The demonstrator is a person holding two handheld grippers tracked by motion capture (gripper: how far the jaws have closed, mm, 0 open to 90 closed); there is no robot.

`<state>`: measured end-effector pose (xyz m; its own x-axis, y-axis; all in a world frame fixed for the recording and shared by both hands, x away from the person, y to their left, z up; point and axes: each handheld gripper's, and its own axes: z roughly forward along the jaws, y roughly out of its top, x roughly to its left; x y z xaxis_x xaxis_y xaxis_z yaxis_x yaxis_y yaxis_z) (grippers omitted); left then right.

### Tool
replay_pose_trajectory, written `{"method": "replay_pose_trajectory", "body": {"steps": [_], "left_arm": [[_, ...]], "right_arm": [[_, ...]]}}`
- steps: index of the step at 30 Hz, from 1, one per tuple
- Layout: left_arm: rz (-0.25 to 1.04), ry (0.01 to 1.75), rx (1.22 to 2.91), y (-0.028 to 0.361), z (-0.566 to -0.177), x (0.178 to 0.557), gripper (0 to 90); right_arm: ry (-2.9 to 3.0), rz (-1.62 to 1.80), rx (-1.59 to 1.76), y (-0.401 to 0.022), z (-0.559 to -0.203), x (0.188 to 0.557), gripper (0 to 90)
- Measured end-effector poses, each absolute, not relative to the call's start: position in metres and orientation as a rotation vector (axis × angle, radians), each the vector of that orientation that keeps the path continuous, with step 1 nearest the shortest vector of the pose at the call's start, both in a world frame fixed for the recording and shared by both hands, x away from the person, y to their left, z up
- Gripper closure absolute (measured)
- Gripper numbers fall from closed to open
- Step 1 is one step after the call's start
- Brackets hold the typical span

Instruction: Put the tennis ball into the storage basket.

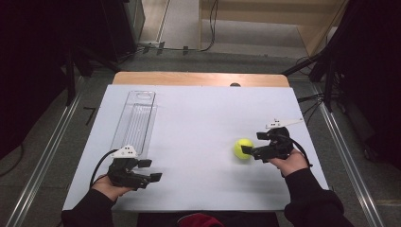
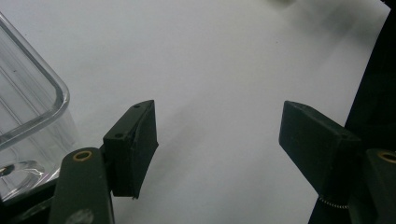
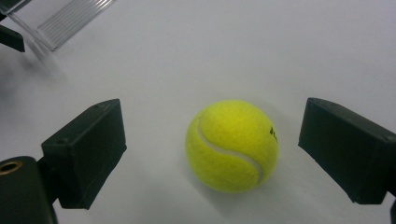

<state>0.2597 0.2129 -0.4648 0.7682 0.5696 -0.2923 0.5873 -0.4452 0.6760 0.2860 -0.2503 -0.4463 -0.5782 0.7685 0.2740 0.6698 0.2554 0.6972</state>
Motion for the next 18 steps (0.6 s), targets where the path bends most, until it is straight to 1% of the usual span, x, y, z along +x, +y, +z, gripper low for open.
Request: {"method": "replay_pose_trajectory", "body": {"steps": [18], "left_arm": [[-0.029, 0.853, 2.153, 0.213, -0.465, 0.259, 28.5]], "right_arm": [[2.432, 1.168, 1.379, -0.236, -0.455, 0.311, 5.5]]}}
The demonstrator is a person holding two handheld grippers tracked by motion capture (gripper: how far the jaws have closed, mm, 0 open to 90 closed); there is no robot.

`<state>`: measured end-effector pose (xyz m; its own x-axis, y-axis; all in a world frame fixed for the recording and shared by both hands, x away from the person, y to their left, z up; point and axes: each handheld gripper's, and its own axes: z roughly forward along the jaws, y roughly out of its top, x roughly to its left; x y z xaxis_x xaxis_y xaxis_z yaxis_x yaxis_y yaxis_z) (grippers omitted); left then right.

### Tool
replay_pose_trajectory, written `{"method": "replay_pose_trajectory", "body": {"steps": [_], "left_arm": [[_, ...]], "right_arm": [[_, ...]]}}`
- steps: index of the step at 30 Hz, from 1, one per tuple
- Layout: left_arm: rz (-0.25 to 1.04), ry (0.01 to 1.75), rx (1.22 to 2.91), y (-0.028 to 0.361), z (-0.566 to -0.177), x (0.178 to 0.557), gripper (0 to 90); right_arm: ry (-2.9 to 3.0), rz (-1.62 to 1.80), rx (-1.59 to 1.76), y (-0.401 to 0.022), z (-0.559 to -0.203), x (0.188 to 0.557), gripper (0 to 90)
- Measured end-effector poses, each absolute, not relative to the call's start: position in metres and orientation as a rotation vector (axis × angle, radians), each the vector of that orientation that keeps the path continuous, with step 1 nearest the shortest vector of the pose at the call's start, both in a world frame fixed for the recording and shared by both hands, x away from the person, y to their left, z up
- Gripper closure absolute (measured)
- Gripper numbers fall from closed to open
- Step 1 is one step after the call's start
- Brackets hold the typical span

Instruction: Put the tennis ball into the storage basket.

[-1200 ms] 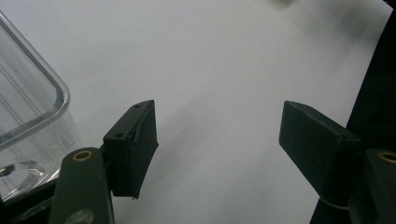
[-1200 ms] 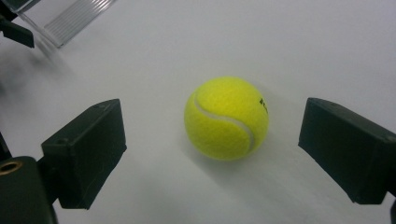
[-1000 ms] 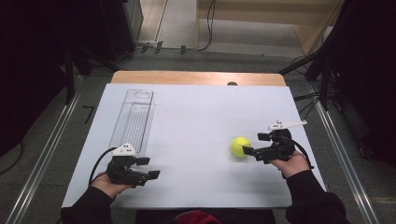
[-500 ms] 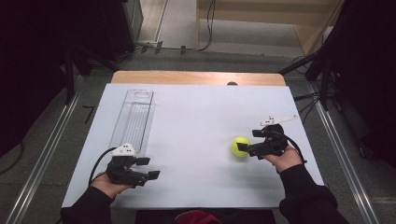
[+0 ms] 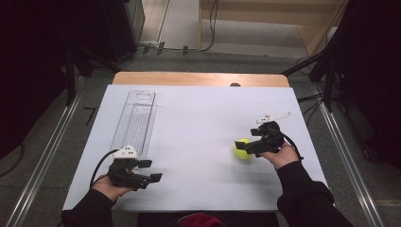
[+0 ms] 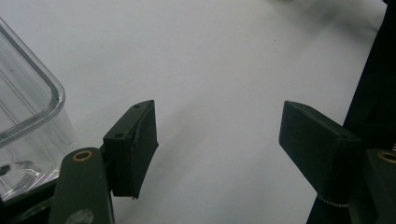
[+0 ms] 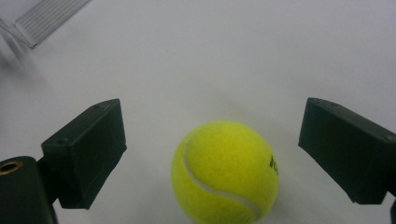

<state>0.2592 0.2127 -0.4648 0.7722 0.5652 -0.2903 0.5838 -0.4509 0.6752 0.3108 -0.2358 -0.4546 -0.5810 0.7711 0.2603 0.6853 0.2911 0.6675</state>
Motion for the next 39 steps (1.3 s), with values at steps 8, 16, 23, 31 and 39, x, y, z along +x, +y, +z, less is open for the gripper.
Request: {"method": "replay_pose_trajectory", "body": {"steps": [8, 16, 23, 31, 39], "left_arm": [[-0.029, 0.853, 2.154, 0.213, -0.465, 0.259, 28.5], [-0.029, 0.857, 2.149, 0.213, -0.465, 0.260, 28.5], [-0.028, 0.854, 2.152, 0.213, -0.465, 0.259, 28.5], [-0.025, 0.856, 2.150, 0.214, -0.464, 0.259, 28.5], [-0.028, 0.846, 2.151, 0.214, -0.464, 0.258, 28.5]], "right_arm": [[2.433, 1.157, 1.389, -0.233, -0.458, 0.317, 5.5], [2.447, 1.135, 1.391, -0.231, -0.463, 0.322, 5.5], [2.452, 1.089, 1.409, -0.231, -0.469, 0.324, 5.5], [2.460, 1.082, 1.445, -0.230, -0.477, 0.321, 5.5], [2.489, 1.058, 1.453, -0.233, -0.486, 0.319, 5.6]]}}
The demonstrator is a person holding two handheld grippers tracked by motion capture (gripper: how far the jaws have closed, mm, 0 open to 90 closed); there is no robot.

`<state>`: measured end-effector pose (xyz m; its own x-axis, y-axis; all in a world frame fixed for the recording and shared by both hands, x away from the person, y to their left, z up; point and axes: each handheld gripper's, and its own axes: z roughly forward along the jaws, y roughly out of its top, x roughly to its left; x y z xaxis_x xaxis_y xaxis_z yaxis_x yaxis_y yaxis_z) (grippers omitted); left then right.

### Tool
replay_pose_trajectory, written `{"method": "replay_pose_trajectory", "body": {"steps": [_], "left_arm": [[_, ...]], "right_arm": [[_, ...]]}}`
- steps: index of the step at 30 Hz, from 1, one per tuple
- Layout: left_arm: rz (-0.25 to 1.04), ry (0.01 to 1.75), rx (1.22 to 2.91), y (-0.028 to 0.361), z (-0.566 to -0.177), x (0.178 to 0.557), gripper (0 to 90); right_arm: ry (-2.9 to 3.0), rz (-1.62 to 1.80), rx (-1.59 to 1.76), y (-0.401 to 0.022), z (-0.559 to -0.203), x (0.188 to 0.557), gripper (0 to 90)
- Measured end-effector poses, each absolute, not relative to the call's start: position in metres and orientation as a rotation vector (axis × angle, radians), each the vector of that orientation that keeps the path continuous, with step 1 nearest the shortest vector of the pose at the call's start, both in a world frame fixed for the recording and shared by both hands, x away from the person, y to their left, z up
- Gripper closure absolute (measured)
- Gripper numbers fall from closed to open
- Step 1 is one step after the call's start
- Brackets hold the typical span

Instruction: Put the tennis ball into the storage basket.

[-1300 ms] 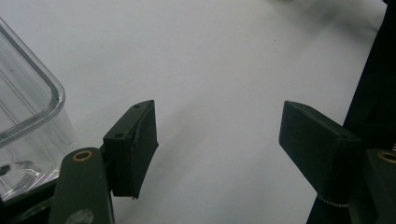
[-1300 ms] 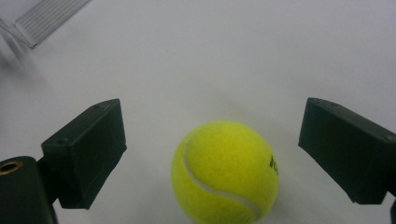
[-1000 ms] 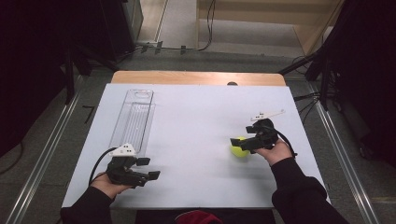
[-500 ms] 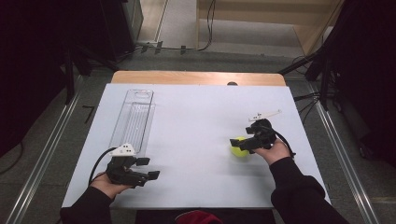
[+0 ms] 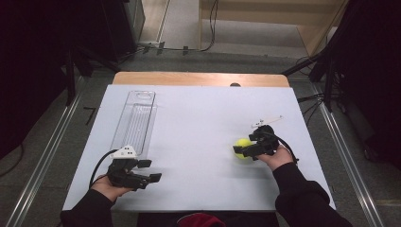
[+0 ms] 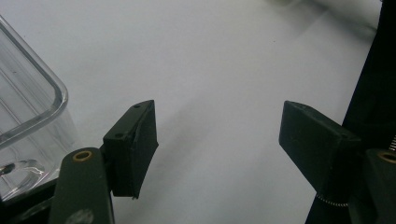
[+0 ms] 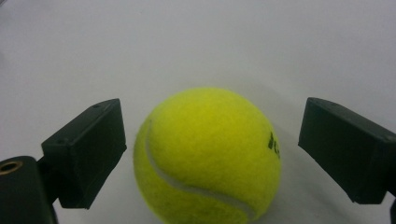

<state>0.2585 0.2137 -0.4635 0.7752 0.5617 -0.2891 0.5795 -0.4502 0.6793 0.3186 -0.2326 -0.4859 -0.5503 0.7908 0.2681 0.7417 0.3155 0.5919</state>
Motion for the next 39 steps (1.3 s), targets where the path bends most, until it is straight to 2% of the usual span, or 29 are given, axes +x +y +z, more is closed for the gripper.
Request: {"method": "replay_pose_trajectory", "body": {"steps": [17, 18, 27, 28, 39], "left_arm": [[-0.024, 0.850, 2.151, 0.213, -0.464, 0.259, 28.5], [-0.024, 0.850, 2.152, 0.213, -0.464, 0.259, 28.5], [-0.022, 0.849, 2.157, 0.213, -0.464, 0.258, 28.5], [-0.024, 0.848, 2.153, 0.213, -0.464, 0.258, 28.5], [-0.019, 0.844, 2.159, 0.212, -0.464, 0.258, 28.5]], "right_arm": [[2.559, 0.994, 1.464, -0.232, -0.500, 0.317, 5.8], [2.564, 0.971, 1.472, -0.232, -0.503, 0.316, 12.3], [2.568, 0.975, 1.418, -0.231, -0.505, 0.313, 15.2], [2.583, 1.002, 1.406, -0.230, -0.504, 0.312, 22.7], [2.583, 1.015, 1.403, -0.230, -0.504, 0.313, 23.2]]}}
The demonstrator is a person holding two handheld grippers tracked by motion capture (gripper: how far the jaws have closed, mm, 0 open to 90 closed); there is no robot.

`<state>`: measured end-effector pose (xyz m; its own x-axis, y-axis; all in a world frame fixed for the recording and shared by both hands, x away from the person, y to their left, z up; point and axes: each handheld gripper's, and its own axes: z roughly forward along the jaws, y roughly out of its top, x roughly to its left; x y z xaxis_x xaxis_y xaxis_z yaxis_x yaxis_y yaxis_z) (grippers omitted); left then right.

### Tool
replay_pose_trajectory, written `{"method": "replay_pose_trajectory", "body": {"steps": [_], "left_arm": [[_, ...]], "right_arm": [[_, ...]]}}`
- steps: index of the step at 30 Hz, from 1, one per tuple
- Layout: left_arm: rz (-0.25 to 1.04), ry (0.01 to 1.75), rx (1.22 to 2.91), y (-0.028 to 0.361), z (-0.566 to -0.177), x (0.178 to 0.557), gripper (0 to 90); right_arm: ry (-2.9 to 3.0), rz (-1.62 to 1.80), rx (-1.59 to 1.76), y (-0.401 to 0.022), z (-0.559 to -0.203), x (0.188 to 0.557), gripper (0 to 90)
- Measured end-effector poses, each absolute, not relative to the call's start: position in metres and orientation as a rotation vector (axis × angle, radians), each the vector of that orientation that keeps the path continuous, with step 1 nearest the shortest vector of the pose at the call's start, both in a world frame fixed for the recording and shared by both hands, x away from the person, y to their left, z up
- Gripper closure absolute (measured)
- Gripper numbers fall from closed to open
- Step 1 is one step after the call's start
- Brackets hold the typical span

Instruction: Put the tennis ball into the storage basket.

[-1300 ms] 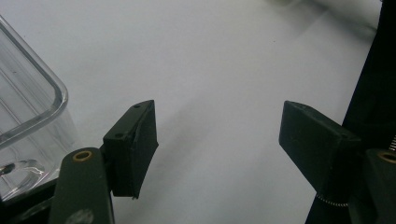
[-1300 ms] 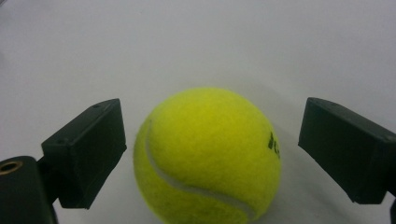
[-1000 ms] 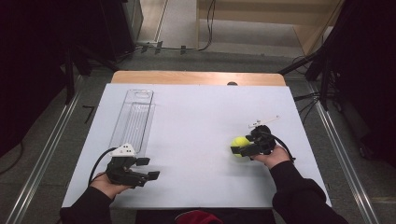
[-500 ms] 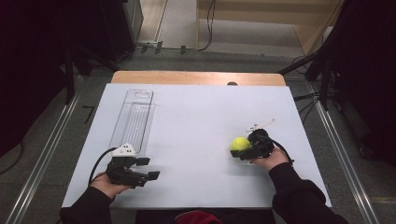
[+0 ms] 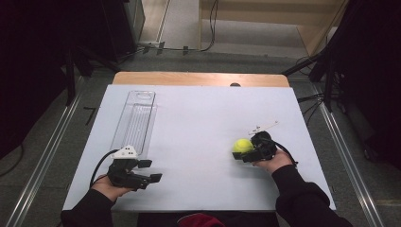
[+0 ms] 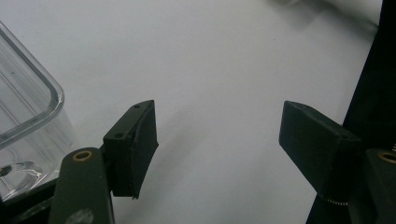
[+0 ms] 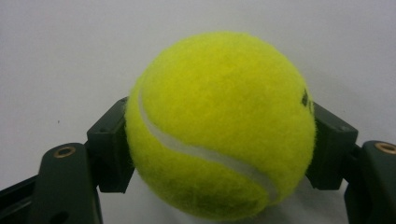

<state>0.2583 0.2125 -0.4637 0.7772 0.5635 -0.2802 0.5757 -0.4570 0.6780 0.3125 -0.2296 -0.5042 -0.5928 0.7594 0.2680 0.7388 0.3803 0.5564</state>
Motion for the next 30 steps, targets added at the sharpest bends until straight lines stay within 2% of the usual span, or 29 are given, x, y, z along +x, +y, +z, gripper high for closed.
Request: {"method": "replay_pose_trajectory", "body": {"steps": [30], "left_arm": [[-0.023, 0.843, 2.164, 0.213, -0.464, 0.258, 28.5]], "right_arm": [[2.530, 1.123, 1.432, -0.233, -0.487, 0.310, 23.3]]}}
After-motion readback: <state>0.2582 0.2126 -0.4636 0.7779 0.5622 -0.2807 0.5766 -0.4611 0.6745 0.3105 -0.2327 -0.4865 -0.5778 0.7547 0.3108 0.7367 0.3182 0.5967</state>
